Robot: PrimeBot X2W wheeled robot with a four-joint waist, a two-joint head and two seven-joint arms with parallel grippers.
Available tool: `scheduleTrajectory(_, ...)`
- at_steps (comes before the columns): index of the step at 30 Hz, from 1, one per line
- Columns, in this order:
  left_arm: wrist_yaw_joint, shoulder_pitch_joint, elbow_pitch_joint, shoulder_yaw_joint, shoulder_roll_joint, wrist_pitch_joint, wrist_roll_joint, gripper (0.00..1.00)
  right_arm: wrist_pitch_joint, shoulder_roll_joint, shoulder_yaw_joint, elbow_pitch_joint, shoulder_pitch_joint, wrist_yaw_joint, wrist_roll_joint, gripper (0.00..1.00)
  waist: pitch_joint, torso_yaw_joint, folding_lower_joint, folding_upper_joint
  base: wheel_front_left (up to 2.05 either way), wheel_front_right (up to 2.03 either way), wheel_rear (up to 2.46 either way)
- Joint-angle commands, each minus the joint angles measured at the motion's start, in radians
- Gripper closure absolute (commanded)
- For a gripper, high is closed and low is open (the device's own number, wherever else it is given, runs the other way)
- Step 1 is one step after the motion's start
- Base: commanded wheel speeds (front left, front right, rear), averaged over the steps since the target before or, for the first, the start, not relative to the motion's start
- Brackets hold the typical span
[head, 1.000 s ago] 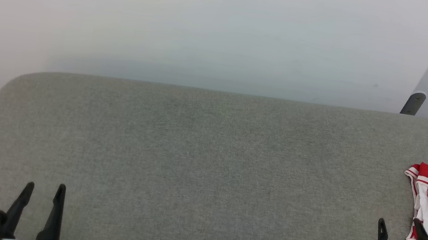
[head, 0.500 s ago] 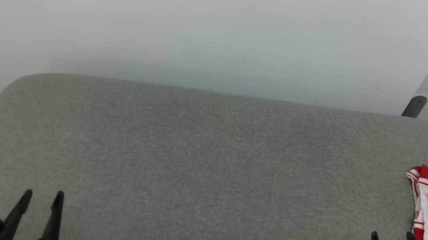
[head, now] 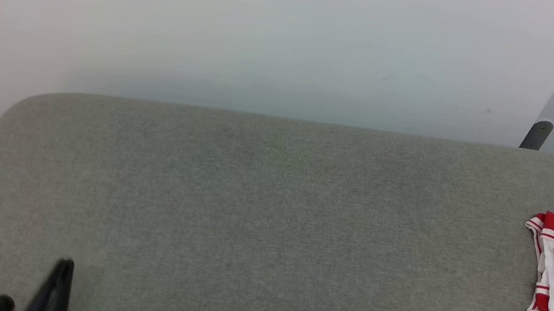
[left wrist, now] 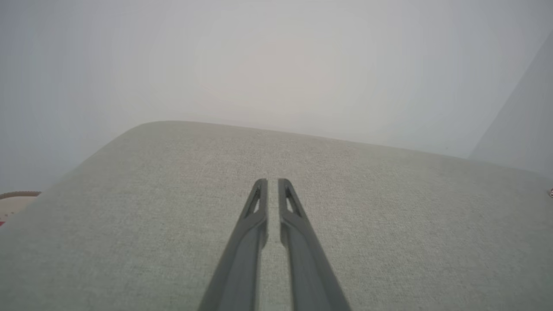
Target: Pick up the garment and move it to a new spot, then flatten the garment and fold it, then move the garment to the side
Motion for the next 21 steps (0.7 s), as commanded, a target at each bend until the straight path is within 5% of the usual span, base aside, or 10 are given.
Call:
scheduleTrajectory(1,0.000,-0.003,0.005,0.000,-0.007,0.007,-0.020,1.00,0.010,0.001,-0.006,0.012,-0.008,0.000,0.024,1.00,0.001,0.000,0.0000,0.0000,0.00,0.00,0.00)
scheduleTrajectory(21,0.000,-0.059,0.018,0.017,-0.059,0.098,-0.313,1.00,0.098,0.007,-0.010,0.028,-0.062,0.000,0.424,1.00,0.010,-0.004,0.0000,0.0000,0.00,0.00,0.00)
